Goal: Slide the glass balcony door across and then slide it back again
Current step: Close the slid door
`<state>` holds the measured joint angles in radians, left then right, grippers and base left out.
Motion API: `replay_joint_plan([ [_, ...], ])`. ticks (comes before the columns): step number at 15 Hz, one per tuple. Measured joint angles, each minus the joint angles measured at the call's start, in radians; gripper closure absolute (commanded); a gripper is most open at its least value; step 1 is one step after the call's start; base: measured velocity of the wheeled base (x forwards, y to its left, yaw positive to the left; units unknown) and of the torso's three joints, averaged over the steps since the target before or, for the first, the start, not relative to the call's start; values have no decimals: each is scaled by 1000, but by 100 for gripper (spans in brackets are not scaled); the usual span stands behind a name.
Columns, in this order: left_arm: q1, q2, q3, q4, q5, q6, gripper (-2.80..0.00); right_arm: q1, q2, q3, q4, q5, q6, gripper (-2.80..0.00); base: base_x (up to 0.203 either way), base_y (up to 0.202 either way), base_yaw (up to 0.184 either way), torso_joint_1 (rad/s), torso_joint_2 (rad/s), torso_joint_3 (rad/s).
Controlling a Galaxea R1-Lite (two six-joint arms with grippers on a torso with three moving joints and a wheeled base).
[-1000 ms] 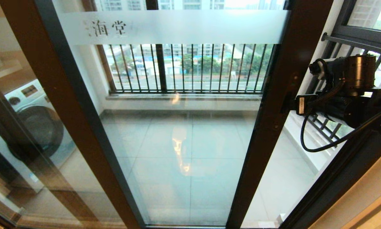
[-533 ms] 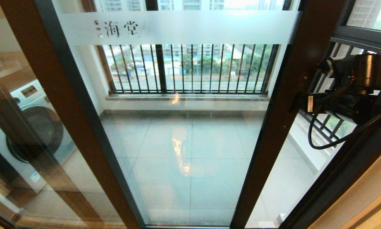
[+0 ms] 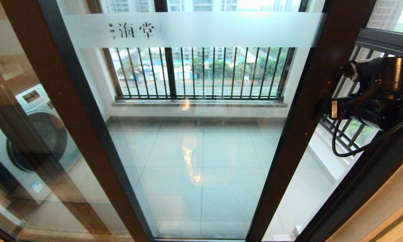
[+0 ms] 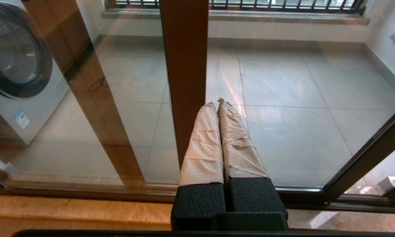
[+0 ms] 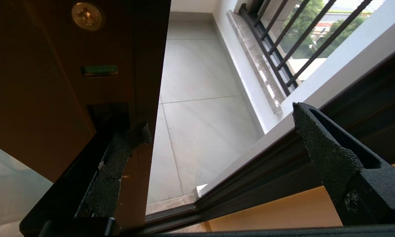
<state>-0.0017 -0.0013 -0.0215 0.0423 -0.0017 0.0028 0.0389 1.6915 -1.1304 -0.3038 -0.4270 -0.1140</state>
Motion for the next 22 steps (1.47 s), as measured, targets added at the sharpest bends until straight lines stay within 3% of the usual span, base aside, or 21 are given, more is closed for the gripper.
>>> replay_joint_plan([
  [9, 0, 0, 0, 0, 0, 0, 0, -70, -1, -2, -3, 2, -37, -280, 0, 0, 0, 0, 0, 0],
  [16, 0, 0, 0, 0, 0, 0, 0, -77, -30, 46, -17, -8, -35, -280, 0, 0, 0, 0, 0, 0],
  [22, 0, 0, 0, 0, 0, 0, 0, -95, -39, 89, -104, 0, -33, -280, 0, 0, 0, 0, 0, 0],
])
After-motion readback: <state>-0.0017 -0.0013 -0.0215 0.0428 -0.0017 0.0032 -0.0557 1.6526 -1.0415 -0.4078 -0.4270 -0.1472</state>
